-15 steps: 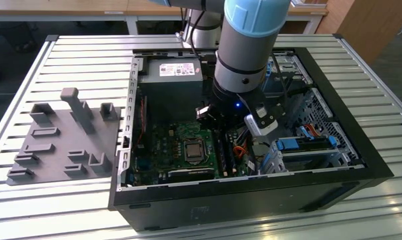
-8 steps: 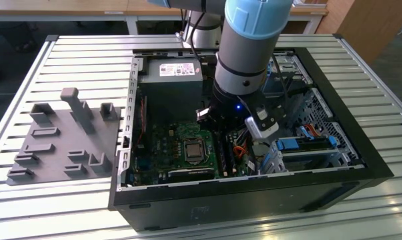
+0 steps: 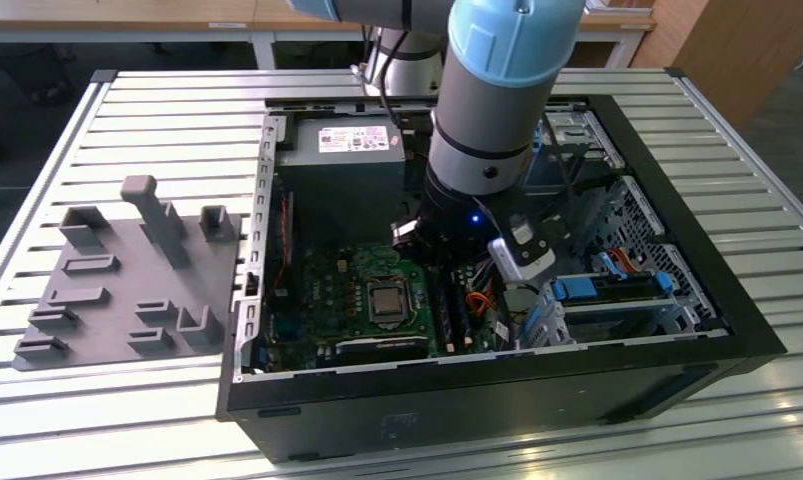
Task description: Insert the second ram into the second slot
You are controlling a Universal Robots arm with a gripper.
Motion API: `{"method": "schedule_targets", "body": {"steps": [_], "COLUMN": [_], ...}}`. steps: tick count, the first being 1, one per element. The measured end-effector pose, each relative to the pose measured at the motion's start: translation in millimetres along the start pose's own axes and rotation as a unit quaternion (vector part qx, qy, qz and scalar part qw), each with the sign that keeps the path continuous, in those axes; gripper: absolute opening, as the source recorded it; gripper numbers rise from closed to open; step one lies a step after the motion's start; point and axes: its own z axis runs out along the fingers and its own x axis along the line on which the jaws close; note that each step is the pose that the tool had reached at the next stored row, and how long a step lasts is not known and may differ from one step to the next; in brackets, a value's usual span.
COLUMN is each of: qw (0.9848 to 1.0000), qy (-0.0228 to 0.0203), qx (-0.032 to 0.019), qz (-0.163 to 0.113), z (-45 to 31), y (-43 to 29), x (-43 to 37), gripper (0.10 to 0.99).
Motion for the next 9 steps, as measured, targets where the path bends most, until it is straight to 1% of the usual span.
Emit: {"method": "schedule_targets", "body": {"steps": [9], "qw": [1.0], "qy": [0.0013], "qx": [0.0002], "qz": [0.0], "z": [3.7], "y": [-0.2], "x": [0.0], "gripper": [0.106]}}
